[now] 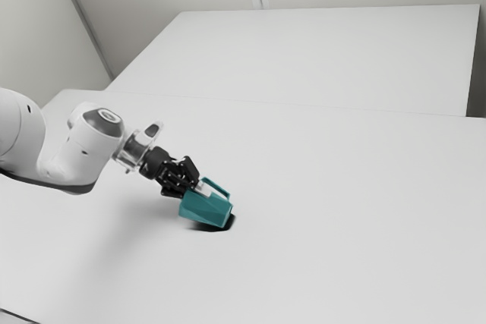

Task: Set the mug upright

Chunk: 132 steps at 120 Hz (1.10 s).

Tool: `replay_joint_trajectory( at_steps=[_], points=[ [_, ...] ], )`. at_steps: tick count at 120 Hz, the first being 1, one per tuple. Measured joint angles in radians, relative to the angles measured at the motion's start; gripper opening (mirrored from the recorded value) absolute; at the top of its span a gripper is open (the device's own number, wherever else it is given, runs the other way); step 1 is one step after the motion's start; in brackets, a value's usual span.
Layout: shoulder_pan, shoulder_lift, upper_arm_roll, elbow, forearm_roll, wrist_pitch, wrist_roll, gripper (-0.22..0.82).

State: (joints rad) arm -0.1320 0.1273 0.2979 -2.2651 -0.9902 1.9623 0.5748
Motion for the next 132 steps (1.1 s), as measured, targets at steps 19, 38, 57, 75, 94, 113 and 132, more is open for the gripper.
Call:
replay_joint_trajectory(
  at_steps=[19,38,57,75,94,113,132],
  points=[
    [-0.008,-0.017,-0.011,0.018,0.0,-0.002,0.01,-0.14],
    [-0.008,-0.056,-0.033,0.022,0.017,-0.003,0.015,-0.15],
    [-0.02,-0.091,-0.039,0.074,0.178,-0.012,0.001,-0.16],
    [-0.056,-0.063,-0.01,0.176,0.376,-0.002,-0.023,-0.17],
    [-0.161,0.0,0.021,0.264,0.57,0.03,-0.052,-0.18],
    [-0.241,0.062,0.03,0.291,0.734,0.11,-0.082,-0.18],
    [-0.293,0.131,0.031,0.307,0.845,0.223,-0.111,-0.18]
  ],
)
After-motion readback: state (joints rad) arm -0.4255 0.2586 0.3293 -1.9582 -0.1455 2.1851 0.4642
